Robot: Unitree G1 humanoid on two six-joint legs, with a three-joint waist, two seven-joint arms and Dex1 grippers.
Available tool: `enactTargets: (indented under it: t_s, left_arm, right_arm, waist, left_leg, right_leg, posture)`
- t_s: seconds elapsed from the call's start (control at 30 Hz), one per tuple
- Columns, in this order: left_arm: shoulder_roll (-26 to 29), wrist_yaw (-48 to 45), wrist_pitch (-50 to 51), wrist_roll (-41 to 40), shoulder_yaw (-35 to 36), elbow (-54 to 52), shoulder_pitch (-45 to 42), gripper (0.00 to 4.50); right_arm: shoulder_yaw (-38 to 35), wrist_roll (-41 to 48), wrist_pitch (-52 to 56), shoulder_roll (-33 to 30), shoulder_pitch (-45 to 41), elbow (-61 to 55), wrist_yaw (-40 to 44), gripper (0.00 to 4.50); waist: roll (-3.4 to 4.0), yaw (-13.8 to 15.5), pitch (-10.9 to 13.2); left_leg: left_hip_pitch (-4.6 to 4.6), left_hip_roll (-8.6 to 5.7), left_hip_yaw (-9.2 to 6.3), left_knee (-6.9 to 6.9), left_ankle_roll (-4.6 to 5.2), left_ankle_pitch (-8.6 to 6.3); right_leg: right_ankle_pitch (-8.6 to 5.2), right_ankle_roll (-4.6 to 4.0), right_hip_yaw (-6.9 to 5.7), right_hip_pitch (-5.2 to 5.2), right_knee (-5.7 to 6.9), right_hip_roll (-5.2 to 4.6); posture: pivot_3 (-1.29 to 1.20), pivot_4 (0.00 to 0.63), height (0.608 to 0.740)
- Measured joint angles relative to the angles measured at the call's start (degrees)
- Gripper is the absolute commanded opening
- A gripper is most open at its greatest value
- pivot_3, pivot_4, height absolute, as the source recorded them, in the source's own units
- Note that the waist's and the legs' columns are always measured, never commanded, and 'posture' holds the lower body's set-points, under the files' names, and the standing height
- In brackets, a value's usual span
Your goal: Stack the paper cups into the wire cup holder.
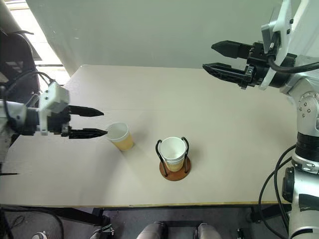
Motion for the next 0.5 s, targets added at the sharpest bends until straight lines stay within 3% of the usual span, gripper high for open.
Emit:
enactTargets:
  t_s: [0.5]
  left_arm:
    - [-6.79, -2.38, -10.91, 12.84, -9.65, 9.68, -3.86, 3.82]
  right_arm:
    - [0.51, 0.25, 0.06, -0.93, 0.96, -1.79, -2.77, 2.60]
  waist:
    - [-0.01, 0.18, 0.00]
  left_leg:
    - [-0.07, -0.01, 0.00, 0.09, 0.27, -0.11]
  right_leg:
    - [-0.03, 0.24, 0.00, 0.02, -0.02, -0.01]
  posture:
    - [0.00, 0.150, 0.740]
